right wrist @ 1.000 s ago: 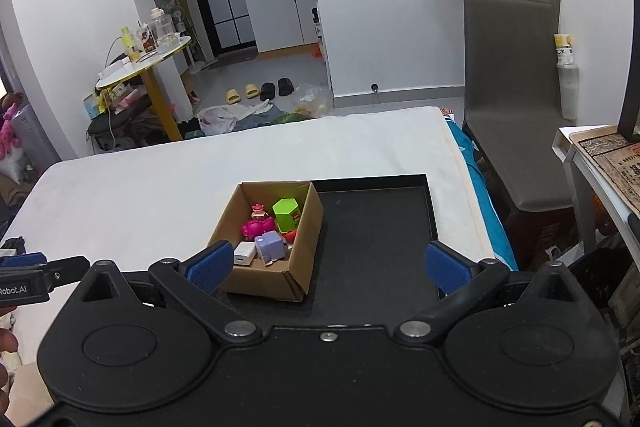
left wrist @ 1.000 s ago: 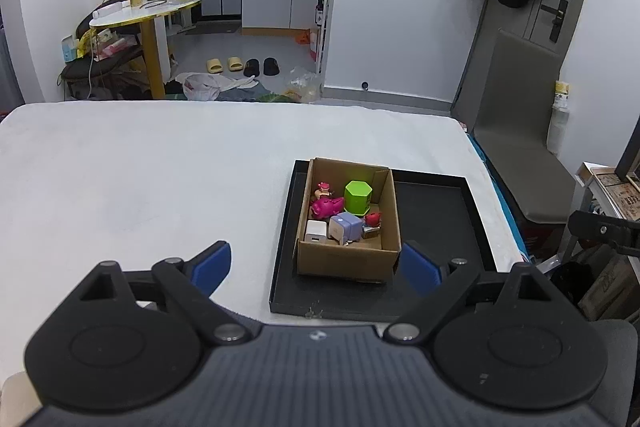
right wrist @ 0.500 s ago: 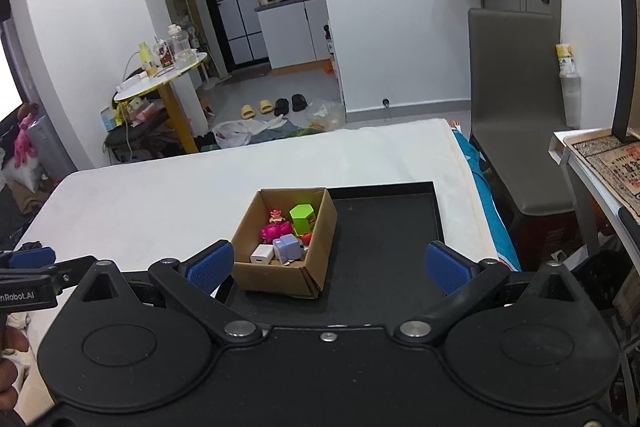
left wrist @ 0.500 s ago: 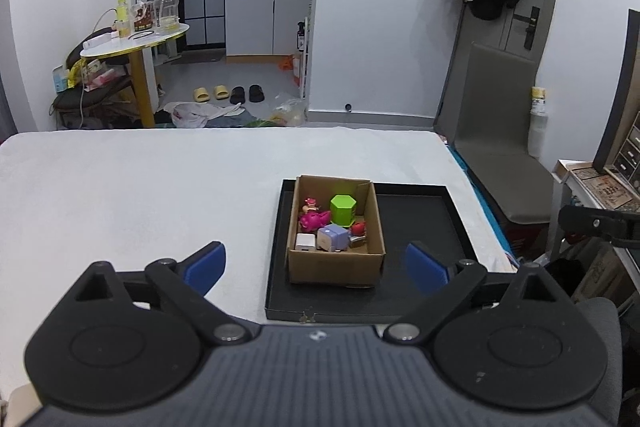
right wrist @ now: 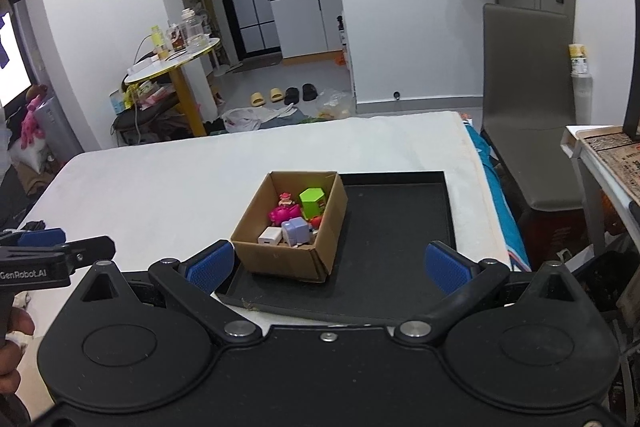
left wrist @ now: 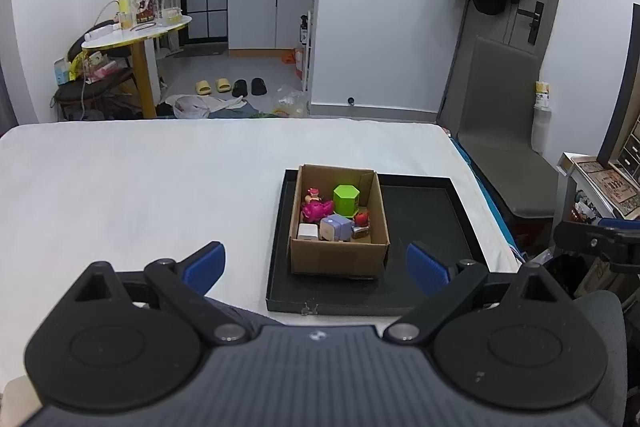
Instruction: Organize rigid objects
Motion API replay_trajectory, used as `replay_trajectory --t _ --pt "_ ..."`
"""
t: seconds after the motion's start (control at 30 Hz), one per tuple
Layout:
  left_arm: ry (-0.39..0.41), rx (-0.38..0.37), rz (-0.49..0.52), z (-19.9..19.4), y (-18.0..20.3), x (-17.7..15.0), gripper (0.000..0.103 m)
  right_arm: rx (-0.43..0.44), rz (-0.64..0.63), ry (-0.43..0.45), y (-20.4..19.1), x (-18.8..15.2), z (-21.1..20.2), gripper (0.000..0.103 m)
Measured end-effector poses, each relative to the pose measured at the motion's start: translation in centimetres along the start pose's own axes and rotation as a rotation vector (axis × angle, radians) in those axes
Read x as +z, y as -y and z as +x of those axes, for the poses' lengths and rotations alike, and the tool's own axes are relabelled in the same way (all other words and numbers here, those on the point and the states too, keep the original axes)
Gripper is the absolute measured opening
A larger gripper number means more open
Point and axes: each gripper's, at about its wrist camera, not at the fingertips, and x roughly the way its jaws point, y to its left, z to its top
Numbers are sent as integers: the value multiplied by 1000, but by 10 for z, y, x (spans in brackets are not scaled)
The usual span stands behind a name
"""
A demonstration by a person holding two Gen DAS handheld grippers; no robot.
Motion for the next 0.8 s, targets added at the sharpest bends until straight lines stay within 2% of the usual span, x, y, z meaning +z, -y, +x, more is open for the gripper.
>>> replay_trajectory --t 0.2,0.8 --pt "-43 17 -3 13 -4 -8 97 -1 22 -41 2 -6 13 103" --pt "-61 19 7 19 -5 -9 97 9 53 -71 9 -9 22 103"
